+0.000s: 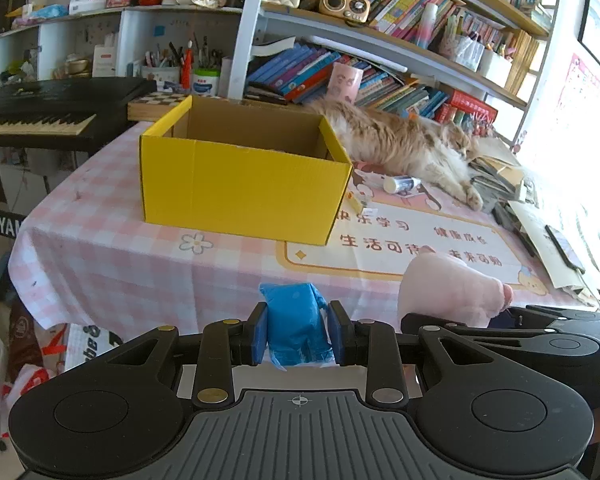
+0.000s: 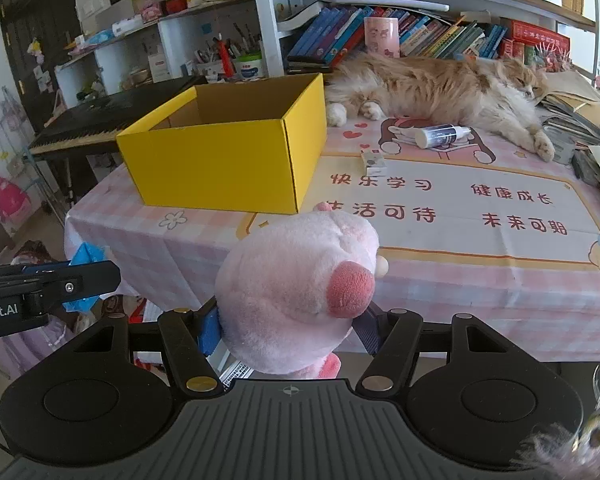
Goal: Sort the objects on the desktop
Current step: 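Lift and carry the blue cloth and pink plush with both tools toward the yellow box, then lower both tools into the yellow box and open them to drop cloth and plush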
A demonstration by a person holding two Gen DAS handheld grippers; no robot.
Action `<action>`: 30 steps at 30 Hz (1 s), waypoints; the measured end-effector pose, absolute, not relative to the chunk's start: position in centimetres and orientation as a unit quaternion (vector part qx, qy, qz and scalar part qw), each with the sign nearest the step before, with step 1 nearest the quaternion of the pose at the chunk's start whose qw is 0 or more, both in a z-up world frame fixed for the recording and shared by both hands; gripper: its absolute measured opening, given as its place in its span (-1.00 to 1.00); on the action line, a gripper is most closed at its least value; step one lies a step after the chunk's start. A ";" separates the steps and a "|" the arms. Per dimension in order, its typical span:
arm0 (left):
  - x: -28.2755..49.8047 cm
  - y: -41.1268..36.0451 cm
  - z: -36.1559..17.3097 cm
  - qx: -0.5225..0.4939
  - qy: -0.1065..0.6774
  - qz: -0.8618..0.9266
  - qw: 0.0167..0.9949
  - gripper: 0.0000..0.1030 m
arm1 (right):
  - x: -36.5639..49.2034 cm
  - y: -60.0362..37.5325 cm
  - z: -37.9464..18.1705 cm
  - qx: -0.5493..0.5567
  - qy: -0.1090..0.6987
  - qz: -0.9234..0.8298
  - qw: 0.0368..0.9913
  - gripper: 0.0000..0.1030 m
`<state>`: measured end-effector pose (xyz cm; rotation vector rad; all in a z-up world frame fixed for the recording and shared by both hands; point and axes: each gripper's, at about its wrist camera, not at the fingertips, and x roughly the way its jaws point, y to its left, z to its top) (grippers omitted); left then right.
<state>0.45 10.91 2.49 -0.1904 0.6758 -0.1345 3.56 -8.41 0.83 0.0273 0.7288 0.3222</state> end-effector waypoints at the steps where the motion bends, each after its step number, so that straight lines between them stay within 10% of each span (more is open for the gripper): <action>1: 0.3 11.0 2.5 -0.094 0.331 -0.066 0.937 -0.43 | 3.5 -8.3 0.8 0.012 0.356 0.158 0.921 0.19; 30: 1.0 13.7 2.0 -0.108 0.332 -0.035 0.936 -0.43 | 4.1 -3.9 1.5 -0.044 0.349 0.212 0.912 0.19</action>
